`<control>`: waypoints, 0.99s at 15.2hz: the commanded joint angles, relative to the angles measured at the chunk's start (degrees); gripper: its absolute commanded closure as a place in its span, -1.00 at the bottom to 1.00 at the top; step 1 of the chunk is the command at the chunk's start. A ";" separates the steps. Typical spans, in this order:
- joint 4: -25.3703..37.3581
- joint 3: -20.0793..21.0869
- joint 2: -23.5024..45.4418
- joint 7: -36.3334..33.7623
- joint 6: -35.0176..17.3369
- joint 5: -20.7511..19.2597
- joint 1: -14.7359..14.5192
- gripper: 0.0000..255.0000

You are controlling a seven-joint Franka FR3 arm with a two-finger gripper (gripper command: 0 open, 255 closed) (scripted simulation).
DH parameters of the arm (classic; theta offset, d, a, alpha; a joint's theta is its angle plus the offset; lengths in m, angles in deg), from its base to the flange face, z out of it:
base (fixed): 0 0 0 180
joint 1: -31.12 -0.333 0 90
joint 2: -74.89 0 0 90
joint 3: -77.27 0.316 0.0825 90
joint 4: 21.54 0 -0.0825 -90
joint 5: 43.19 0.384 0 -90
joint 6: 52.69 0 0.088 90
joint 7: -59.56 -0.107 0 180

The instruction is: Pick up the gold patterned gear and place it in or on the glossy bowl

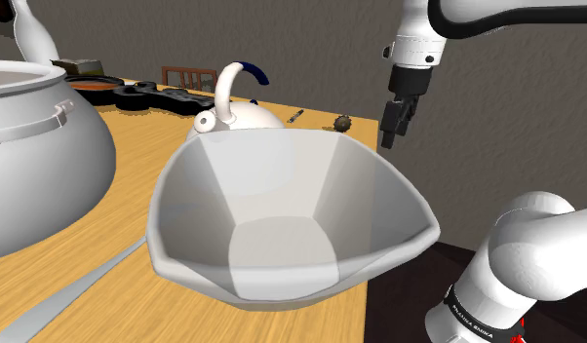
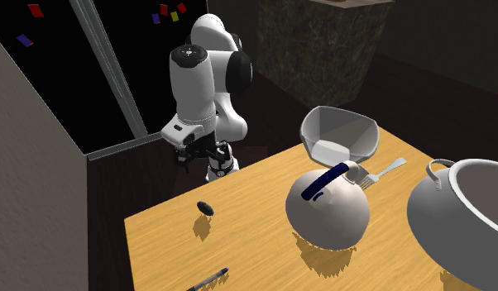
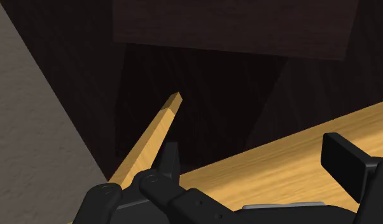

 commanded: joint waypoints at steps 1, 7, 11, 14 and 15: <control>0.00 0.00 0.00 0.00 0.00 0.00 0.00 -1.00; 12.44 3.13 13.59 -11.95 -1.57 3.38 3.04 -1.00; 21.88 4.43 22.31 -19.62 -1.33 4.54 5.04 -1.00; 22.28 4.63 23.93 -21.29 -2.66 4.73 5.39 -1.00; 21.38 4.64 23.79 -21.28 -3.42 4.75 5.38 -1.00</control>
